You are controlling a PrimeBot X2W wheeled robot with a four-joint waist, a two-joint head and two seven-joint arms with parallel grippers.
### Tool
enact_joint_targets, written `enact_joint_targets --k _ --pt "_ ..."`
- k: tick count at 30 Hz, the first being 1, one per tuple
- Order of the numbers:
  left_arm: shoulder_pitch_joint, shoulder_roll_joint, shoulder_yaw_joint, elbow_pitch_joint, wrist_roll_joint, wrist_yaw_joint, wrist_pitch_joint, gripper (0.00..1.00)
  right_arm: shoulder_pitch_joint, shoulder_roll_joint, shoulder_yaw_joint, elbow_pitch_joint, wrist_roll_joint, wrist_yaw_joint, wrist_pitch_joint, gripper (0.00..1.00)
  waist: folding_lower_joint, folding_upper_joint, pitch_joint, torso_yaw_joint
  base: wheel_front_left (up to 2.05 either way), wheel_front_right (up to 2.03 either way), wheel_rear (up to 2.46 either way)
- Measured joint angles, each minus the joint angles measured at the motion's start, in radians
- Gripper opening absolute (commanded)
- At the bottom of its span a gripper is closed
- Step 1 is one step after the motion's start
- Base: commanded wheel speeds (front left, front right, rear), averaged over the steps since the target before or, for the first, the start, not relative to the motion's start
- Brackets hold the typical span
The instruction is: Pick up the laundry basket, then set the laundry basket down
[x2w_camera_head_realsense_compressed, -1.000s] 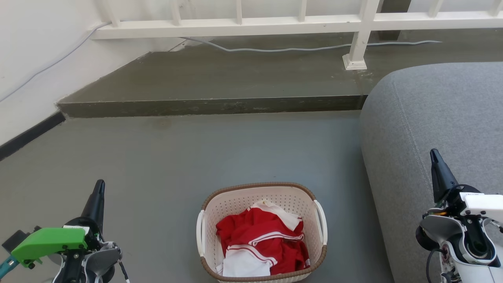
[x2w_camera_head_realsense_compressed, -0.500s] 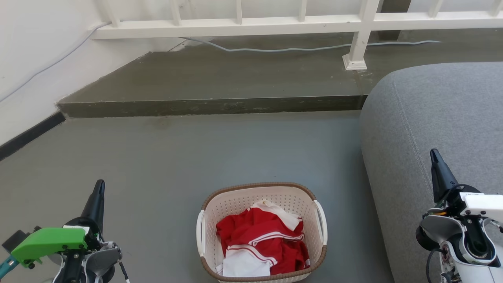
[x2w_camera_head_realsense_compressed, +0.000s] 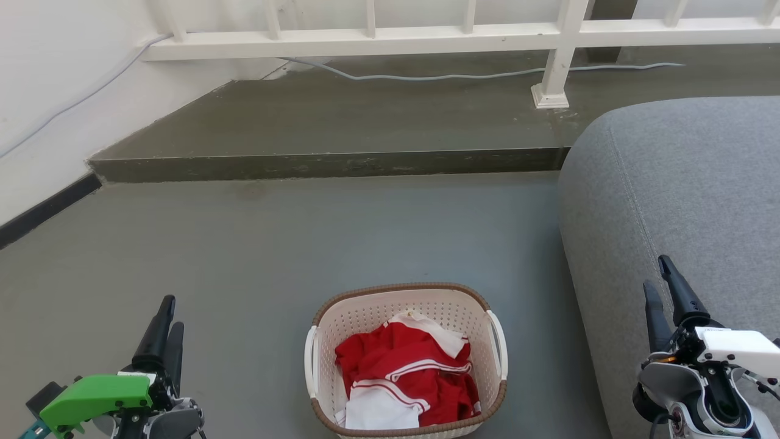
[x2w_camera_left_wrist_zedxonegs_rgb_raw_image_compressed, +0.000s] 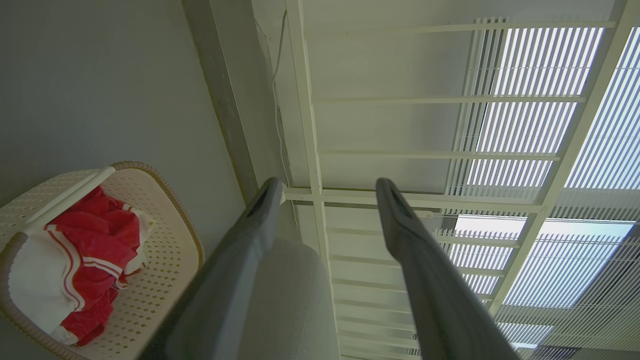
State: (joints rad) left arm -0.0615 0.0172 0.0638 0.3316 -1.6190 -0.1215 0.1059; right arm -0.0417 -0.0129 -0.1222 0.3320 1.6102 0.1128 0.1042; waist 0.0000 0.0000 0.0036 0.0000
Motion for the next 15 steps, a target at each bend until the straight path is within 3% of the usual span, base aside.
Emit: enact_joint_targets --k 15 --pt "0.0 0.004 -0.013 -0.048 0.036 0.0 -0.029 1.0 -0.001 -0.003 0.062 -0.036 -0.068 0.0 -0.053 1.0 0.0 0.0 0.004 -0.001 0.0 0.0 0.0"
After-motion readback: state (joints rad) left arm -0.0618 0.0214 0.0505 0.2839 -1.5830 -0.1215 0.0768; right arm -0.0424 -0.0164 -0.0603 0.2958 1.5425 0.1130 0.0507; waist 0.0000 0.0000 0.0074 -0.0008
